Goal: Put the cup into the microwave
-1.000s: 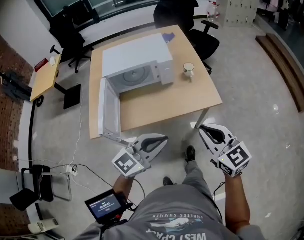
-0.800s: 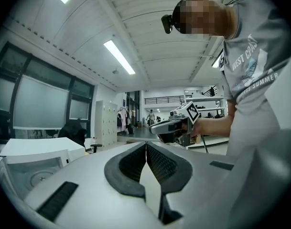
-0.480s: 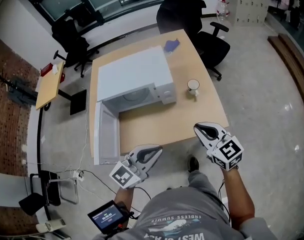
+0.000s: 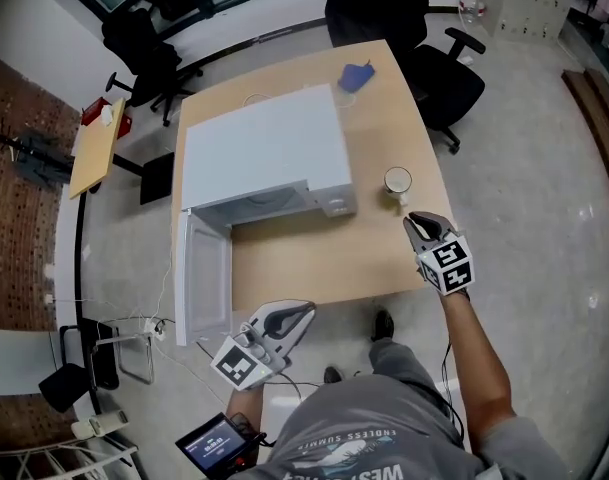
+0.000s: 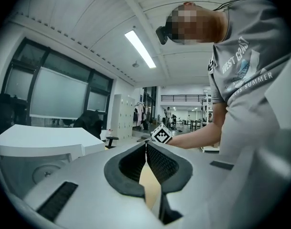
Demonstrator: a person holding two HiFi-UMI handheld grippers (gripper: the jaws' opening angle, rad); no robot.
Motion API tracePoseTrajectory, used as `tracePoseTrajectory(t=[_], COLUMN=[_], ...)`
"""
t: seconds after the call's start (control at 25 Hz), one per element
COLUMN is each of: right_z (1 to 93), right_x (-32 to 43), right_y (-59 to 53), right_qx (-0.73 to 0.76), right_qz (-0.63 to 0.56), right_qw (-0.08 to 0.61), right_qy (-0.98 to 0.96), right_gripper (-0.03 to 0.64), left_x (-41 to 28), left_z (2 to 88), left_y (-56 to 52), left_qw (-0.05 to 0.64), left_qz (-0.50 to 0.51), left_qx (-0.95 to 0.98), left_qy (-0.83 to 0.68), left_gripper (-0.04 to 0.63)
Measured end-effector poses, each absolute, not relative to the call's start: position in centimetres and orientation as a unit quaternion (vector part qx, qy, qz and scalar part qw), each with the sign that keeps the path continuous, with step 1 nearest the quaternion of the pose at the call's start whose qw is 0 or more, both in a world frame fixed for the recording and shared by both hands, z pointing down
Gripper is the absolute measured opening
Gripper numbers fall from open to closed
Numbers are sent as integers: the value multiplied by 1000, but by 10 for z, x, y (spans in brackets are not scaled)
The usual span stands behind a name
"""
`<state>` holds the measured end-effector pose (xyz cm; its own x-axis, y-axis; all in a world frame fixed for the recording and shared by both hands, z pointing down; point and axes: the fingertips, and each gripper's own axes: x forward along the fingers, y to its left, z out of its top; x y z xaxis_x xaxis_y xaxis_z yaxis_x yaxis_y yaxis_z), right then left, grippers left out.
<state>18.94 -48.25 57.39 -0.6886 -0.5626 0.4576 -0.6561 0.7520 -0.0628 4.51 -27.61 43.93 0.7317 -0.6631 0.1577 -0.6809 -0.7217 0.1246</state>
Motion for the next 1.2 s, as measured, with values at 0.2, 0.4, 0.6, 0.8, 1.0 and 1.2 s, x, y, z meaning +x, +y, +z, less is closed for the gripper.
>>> tracePoseTrajectory(t=[0.2,0.4,0.6,0.8,1.0,1.2], right_z=[655,715,748,752,733,694], right_x=[196,195,186,186,186,190], right_y=[-538,-568,-582,-586,-574,-548], right_qx=[352,358,359,374,366,362], right_qz=[144,161,164,182,201,196], right_qw=[270,317,346,329,295,264], right_qy=[-884,-863,-851,-848,-859,-872], right_gripper=[106,121,126,78,77,77], left_x=[36,28,22,21,17,13], left_z=[454,467,476,481,484,476], left_y=[-294,-304,-311,-313,-309,-301], left_qw=[104,124,136,140,141,133], left_qz=[56,63,65,70,73,71], left_qx=[914,901,893,890,887,887], left_qy=[-388,-411,-425,-429,-434,-436], left_gripper=[23,25,25,25,25,25])
